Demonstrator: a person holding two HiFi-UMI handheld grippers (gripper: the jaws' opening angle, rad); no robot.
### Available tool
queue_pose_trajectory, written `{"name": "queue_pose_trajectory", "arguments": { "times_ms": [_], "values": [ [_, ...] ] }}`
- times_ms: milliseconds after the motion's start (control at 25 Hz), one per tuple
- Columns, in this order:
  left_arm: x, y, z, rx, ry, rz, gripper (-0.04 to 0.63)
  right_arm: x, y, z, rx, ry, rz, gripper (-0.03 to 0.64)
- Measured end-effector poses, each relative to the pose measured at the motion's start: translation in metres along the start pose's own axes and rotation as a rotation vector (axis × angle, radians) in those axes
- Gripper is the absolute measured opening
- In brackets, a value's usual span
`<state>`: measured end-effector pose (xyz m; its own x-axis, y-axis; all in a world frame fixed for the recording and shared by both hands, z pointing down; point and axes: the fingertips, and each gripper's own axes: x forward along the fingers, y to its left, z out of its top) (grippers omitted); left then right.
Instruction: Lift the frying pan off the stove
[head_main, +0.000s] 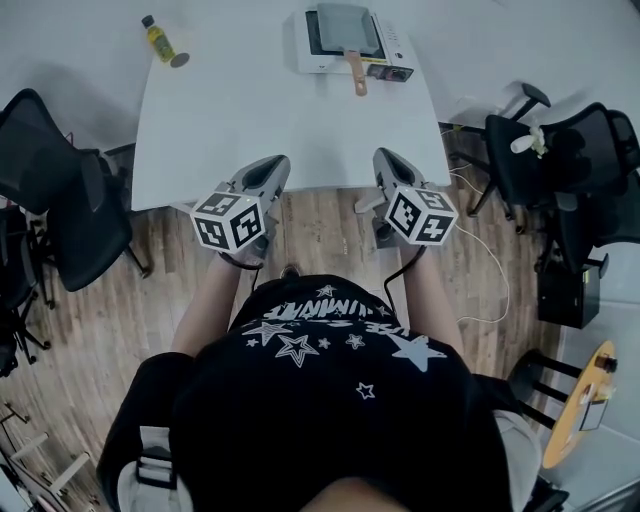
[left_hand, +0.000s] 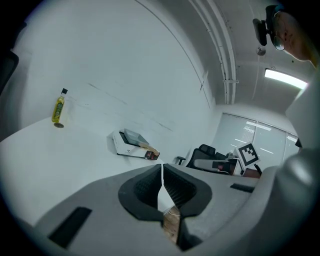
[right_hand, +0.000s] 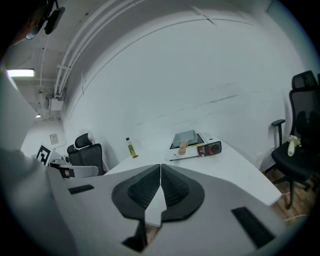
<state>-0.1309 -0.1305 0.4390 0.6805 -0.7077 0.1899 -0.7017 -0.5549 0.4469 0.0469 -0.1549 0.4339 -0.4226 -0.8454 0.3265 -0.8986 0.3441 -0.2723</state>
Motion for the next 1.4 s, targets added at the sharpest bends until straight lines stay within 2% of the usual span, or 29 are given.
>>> {"name": "queue_pose_trajectory", "arguments": {
  "times_ms": [560,1000,1240,1400],
  "values": [
    [0.011,0.025,-0.006,-0.042,0.058,-0.060,0.018,0.026,-0.004,-0.003,0.051,0.027,-0.065,0.009],
    [0.019,0.033,-0.004,-0.044,0.070,-0.041,0.018,0.049,-0.013,0.004,0.074,0.023,-0.034,0.009],
    [0.040,0.035,0.004,-0.025,0.070,-0.037,0.018,0.061,-0.035,0.015,0.088,-0.018,-0.067,0.009],
    [0.058,0.037,0.010,-0.025,0.075,-0.043,0.018,0.077,-0.049,0.023,0.134,-0.013,-0.038,0.009]
  ]
}}
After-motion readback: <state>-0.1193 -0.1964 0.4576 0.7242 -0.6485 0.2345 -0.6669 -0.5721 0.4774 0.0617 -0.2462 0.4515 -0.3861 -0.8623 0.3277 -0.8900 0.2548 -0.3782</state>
